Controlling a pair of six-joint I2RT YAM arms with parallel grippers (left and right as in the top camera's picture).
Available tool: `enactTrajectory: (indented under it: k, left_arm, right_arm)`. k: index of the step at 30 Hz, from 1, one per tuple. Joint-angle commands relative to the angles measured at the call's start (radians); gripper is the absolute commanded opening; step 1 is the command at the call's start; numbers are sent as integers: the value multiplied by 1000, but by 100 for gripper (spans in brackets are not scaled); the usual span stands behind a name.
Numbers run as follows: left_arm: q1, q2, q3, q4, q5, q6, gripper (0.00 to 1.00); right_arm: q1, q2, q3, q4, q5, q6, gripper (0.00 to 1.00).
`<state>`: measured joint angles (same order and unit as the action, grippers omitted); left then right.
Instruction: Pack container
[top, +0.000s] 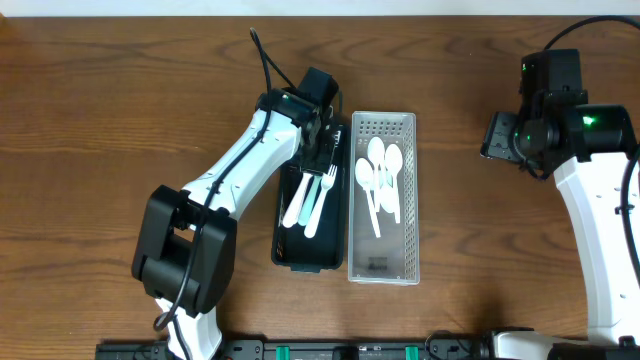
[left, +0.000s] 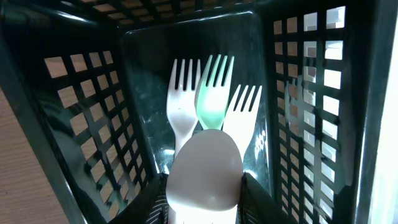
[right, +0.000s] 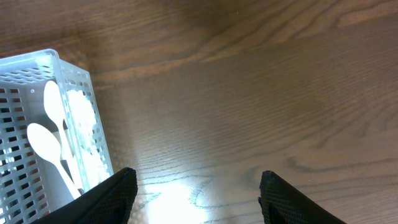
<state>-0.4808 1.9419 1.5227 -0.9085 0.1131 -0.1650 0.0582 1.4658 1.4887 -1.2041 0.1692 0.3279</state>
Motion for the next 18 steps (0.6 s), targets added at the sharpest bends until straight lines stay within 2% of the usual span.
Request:
enactTrajectory:
  k: [1, 2, 4, 8, 13, 18]
  left_arm:
    - [0, -11, 10, -2, -4, -12, 34]
    - [0, -13, 14, -1, -5, -12, 48]
    - [0, -24, 27, 3, -5, 14, 68]
    - [0, -76, 71, -5, -72, 75, 100]
    - [21, -196, 92, 5, -214, 79, 98]
    - [142, -280, 92, 64, -249, 79, 98]
  right_arm:
    - [-7, 0, -5, -1, 7, -8, 67]
    - [-7, 0, -5, -1, 7, -10, 67]
    - [-7, 0, -5, 0, 7, -11, 67]
    - [-6, 0, -5, -1, 7, -35, 67]
    - [-5, 0, -5, 42, 10, -39, 70]
    - [9, 8, -6, 238, 7, -113, 75]
